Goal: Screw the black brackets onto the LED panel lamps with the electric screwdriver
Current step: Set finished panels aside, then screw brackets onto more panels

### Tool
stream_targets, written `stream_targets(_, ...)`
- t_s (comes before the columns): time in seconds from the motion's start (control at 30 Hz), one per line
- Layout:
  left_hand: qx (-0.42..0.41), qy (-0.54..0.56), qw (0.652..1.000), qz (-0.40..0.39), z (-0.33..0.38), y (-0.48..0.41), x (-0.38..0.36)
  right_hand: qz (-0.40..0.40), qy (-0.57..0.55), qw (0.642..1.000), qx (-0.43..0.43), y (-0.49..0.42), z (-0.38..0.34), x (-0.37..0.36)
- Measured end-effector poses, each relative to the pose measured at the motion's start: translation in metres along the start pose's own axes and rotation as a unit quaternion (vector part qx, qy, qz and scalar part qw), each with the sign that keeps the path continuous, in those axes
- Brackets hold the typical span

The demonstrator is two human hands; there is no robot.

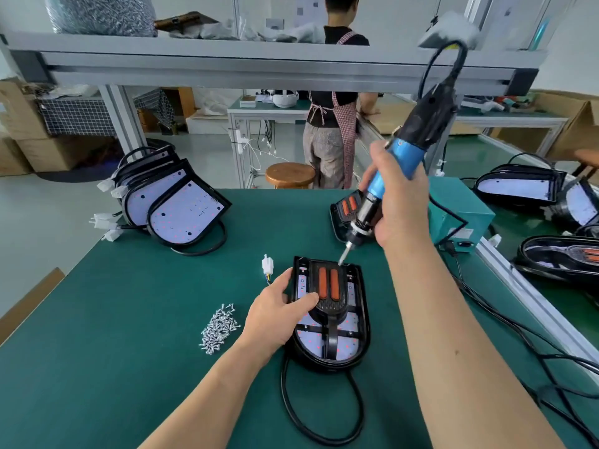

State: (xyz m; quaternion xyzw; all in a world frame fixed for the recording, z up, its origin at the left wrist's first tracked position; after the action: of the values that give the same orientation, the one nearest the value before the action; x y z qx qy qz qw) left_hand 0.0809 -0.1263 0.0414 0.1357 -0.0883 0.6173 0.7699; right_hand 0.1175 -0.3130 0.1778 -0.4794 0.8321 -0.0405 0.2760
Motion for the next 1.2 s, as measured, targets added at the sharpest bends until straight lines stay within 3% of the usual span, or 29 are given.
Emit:
stream_targets(0.13,-0.009,-0.008,1.000,0.003,0.001,0.000,0.000,0.115,0.075,0.985,-0.105,0.006,0.012,0.054)
stream_targets(0.27,-0.015,-0.008,1.000,0.016,0.001,0.003,-0.002,0.188,0.102,0.947,-0.240,0.018,0.034,0.107)
stream_targets(0.37,-0.020,-0.014,0.999,0.039,0.001,0.006,-0.002,0.211,0.148,0.930,-0.264,0.032,0.052,0.131)
stream_targets(0.47,-0.037,-0.019,0.997,0.062,0.001,0.010,-0.004,0.198,0.266,0.921,-0.207,0.047,0.064,0.139)
stream_targets(0.57,-0.046,-0.019,0.994,0.094,0.000,0.011,-0.006,0.192,0.411,0.880,-0.141,0.055,0.064,0.141)
stream_targets(0.8,-0.060,-0.030,0.992,0.110,-0.004,0.010,-0.005,0.195,0.501,0.837,-0.102,0.059,0.071,0.144)
stream_targets(0.97,-0.064,-0.020,0.991,0.117,-0.004,0.011,-0.005,0.197,0.500,0.842,-0.044,0.066,0.071,0.146)
stream_targets(1.13,-0.075,-0.024,0.988,0.135,-0.004,0.011,-0.006,0.150,0.444,0.870,0.155,0.097,0.054,0.123)
stream_targets(1.2,-0.079,-0.028,0.984,0.157,-0.003,0.010,-0.006,0.110,0.403,0.892,0.172,0.123,0.053,0.110)
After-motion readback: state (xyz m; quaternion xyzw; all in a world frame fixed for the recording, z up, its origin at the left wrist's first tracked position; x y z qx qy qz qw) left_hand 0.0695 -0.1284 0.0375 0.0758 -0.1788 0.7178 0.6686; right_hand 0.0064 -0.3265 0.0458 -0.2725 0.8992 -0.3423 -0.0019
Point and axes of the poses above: each hand's wrist, its own y-axis away from the middle knuckle, its own x-axis out of the back of the hand, z = x × y, the point moved 1 cm from there along -y, towards the middle knuckle, and after that the axes turned 4 degrees about z, right-handed, at the moved point
